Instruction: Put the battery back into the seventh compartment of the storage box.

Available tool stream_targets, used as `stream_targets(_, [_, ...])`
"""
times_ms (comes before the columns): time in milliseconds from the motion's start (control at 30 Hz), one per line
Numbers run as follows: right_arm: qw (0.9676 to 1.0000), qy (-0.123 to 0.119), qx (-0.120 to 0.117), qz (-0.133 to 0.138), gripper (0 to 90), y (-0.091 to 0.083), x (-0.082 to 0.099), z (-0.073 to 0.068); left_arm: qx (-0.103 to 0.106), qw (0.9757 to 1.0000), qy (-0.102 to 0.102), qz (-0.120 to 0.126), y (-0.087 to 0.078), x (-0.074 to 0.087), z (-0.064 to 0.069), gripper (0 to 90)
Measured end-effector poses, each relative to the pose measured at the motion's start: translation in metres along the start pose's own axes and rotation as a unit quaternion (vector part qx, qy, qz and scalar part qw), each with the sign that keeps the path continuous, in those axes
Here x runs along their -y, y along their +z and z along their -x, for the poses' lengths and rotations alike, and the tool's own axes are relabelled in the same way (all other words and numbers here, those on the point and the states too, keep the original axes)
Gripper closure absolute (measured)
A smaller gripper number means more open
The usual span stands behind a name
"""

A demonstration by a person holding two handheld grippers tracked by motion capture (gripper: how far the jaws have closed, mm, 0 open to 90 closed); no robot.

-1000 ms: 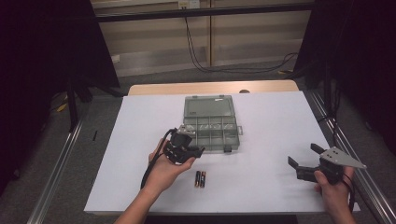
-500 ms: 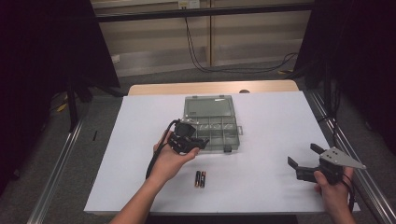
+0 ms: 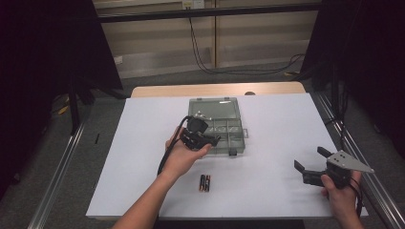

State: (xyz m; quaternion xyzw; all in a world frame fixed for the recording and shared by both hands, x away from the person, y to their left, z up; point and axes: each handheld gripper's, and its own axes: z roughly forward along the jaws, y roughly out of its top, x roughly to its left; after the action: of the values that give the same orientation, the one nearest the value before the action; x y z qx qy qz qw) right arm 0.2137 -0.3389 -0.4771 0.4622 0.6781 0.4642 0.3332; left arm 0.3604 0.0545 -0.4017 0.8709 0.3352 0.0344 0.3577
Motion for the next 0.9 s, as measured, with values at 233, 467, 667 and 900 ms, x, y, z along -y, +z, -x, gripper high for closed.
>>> stream_targets(233, [1.0,0.004,0.0,0.003,1.2,0.0,0.0,0.001,0.003,0.9999,-0.011,-0.005,0.014,-0.006,-0.004,77.0])
stream_targets(467, [1.0,0.004,0.0,0.004,1.2,0.0,0.0,0.001,0.009,0.9997,-0.02,-0.013,0.026,-0.01,-0.007,77.0])
stream_targets(667, [1.0,0.005,-0.002,0.003,1.2,0.0,0.0,0.001,0.004,0.9995,-0.028,-0.014,0.037,-0.012,-0.008,77.0])
stream_targets(900, [1.0,0.006,-0.002,0.003,1.2,0.001,0.001,0.001,0.001,0.9992,-0.037,-0.013,0.046,-0.015,-0.009,76.8])
